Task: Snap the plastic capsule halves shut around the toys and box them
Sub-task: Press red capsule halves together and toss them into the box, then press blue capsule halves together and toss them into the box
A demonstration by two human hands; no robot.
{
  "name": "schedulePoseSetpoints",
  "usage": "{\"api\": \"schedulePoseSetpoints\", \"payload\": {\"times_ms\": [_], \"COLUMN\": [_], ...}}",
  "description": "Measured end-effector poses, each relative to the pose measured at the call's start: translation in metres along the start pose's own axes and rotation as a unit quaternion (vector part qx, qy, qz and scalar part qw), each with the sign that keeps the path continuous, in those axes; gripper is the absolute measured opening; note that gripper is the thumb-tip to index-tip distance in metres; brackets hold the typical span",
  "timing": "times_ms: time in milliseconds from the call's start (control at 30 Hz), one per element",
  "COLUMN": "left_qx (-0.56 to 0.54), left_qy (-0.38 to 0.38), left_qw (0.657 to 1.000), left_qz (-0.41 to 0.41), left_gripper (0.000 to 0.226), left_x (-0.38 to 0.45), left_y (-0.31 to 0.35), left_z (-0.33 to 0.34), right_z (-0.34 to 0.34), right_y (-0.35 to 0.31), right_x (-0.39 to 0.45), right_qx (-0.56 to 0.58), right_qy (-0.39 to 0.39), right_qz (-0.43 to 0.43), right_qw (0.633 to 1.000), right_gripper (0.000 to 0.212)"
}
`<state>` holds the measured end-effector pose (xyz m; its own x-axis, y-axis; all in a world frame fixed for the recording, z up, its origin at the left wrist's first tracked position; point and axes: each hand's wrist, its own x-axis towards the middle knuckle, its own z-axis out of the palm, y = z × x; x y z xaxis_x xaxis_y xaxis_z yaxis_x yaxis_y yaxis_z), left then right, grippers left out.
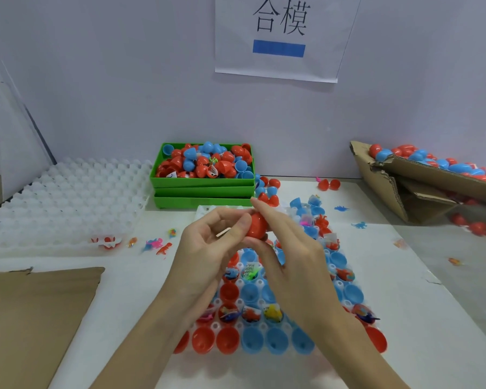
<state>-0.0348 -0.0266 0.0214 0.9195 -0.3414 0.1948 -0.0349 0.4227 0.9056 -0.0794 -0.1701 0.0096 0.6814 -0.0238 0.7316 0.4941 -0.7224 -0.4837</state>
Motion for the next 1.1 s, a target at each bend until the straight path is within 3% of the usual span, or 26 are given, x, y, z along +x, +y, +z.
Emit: {"api": "schedulePoseSetpoints", "payload": {"times_ms": [133, 267, 367, 467, 500, 533, 600, 633, 667, 700, 733, 800, 867, 933, 1000, 1100], "left_qx": [0.004, 0.111, 0.227, 0.254, 0.253, 0.254, 0.262, 0.267, 0.270, 0.275, 0.282, 0.300, 0.313, 0.321, 0.323, 0.324], "left_qy": [0.024, 0.044, 0.052, 0.051, 0.061, 0.069, 0.076, 0.077, 0.079, 0.080, 0.080, 0.082, 0.085, 0.086, 0.088, 0.093], "left_qw": [0.999, 0.990, 0.968, 0.963, 0.963, 0.962, 0.958, 0.957, 0.957, 0.955, 0.953, 0.947, 0.942, 0.939, 0.938, 0.938], "left_qz": [0.025, 0.076, 0.090, 0.075, 0.075, 0.079, 0.083, 0.080, 0.077, 0.075, 0.075, 0.081, 0.085, 0.086, 0.085, 0.086], "left_gripper": [0.031, 0.022, 0.023, 0.036, 0.038, 0.039, 0.039, 0.040, 0.041, 0.042, 0.042, 0.041, 0.040, 0.040, 0.039, 0.039], "left_x": [0.002, 0.000, 0.001, 0.003, 0.003, 0.004, 0.005, 0.005, 0.005, 0.006, 0.006, 0.007, 0.007, 0.007, 0.006, 0.007], "left_y": [-0.005, -0.006, -0.008, -0.008, -0.008, -0.007, -0.006, -0.007, -0.007, -0.007, -0.007, -0.008, -0.008, -0.008, -0.008, -0.007], "left_z": [0.000, 0.000, -0.001, -0.001, -0.002, -0.003, -0.006, -0.008, -0.009, -0.010, -0.011, -0.012, -0.013, -0.013, -0.013, -0.013], "right_z": [-0.002, -0.006, -0.008, -0.018, -0.026, -0.039, -0.072, -0.087, -0.096, -0.098, -0.094, -0.078, -0.061, -0.051, -0.046, -0.042], "right_y": [0.002, 0.004, 0.012, 0.030, 0.039, 0.049, 0.068, 0.080, 0.090, 0.098, 0.106, 0.119, 0.130, 0.141, 0.144, 0.146], "right_x": [0.001, 0.004, 0.010, 0.029, 0.042, 0.057, 0.087, 0.098, 0.106, 0.109, 0.106, 0.092, 0.077, 0.067, 0.062, 0.061], "right_qx": [-0.007, 0.007, 0.028, 0.053, 0.132, 0.266, 0.568, 0.648, 0.678, 0.665, 0.609, 0.402, 0.184, 0.019, -0.104, -0.173], "right_qy": [-0.010, -0.021, -0.068, -0.105, -0.087, -0.043, 0.103, 0.165, 0.187, 0.171, 0.132, 0.032, -0.019, -0.058, -0.105, -0.135], "right_qz": [-0.014, 0.000, 0.053, 0.160, 0.226, 0.290, 0.321, 0.311, 0.306, 0.321, 0.356, 0.402, 0.375, 0.324, 0.274, 0.233], "right_qw": [1.000, 1.000, 0.996, 0.980, 0.961, 0.918, 0.751, 0.676, 0.641, 0.652, 0.696, 0.822, 0.908, 0.944, 0.950, 0.947], "right_gripper": [0.045, 0.045, 0.040, 0.031, 0.035, 0.039, 0.045, 0.046, 0.046, 0.048, 0.051, 0.047, 0.028, 0.019, 0.016, 0.014]}}
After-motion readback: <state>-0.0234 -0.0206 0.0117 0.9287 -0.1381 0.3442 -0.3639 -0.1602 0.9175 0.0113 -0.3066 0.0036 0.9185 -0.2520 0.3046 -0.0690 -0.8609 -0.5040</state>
